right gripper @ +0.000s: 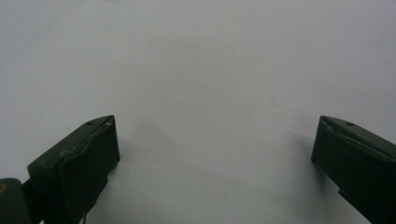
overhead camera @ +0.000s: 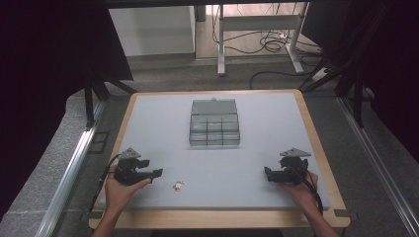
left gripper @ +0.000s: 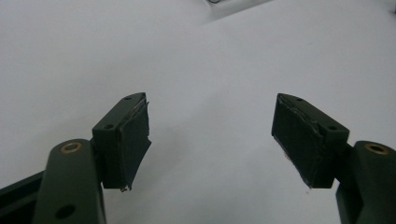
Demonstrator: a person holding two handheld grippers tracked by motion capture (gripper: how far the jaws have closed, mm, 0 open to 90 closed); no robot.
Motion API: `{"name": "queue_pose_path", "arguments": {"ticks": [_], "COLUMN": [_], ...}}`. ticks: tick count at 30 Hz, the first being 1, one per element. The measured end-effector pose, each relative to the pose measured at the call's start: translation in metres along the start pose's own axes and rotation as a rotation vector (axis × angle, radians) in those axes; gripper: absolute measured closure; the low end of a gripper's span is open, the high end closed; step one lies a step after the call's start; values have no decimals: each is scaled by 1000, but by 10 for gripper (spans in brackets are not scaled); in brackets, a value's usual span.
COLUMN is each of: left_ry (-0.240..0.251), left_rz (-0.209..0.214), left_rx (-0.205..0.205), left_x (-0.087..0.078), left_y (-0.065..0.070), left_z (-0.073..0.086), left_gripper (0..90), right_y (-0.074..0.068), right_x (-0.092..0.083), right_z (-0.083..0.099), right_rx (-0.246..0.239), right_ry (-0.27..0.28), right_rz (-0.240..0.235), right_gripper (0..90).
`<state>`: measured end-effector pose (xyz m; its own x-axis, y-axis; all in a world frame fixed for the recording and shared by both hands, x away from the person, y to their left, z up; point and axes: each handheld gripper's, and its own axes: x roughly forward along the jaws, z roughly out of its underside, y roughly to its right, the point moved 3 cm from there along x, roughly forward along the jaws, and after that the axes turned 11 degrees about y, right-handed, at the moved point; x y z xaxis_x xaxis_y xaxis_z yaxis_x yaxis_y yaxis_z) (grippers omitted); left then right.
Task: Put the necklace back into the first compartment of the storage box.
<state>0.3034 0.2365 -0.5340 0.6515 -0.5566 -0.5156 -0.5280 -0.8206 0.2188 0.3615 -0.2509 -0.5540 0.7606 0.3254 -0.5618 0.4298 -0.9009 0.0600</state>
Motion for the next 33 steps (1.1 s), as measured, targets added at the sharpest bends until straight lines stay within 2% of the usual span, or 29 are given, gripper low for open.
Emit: {"name": "queue_pose_path", "arguments": {"ticks": [7, 12, 19, 20, 22, 24, 29, 33], "left_ry": [-1, -14, -4, 9, 17, 17, 12, 24], "left_rz": [3, -10, -30, -12, 0, -16, -24, 2], "left_rx": [11, 5, -11, -36, -45, -28, -12, -28], "left_x": [-5, -6, -11, -11, -12, -12, -13, -15], "left_y": [3, -4, -11, -10, -8, -5, -3, 0], "left_z": [2, 6, 9, 8, 6, 4, 4, 2], "left_gripper": [279, 280, 281, 281, 281, 292, 297, 297], "right_y": [-1, -1, -1, -1, -2, -2, 0, 0], "right_x": [0, -1, -1, -2, -2, -3, -5, -6], "right_z": [0, 0, 0, 0, 0, 0, 1, 2], "right_rx": [2, 6, 12, 15, 16, 19, 17, 16], "right_ry": [0, -2, -1, -2, -4, -14, -19, -21], "right_rz": [9, 13, 13, 18, 20, 22, 12, 9], "right_gripper": [5, 7, 9, 10, 12, 17, 17, 17]}}
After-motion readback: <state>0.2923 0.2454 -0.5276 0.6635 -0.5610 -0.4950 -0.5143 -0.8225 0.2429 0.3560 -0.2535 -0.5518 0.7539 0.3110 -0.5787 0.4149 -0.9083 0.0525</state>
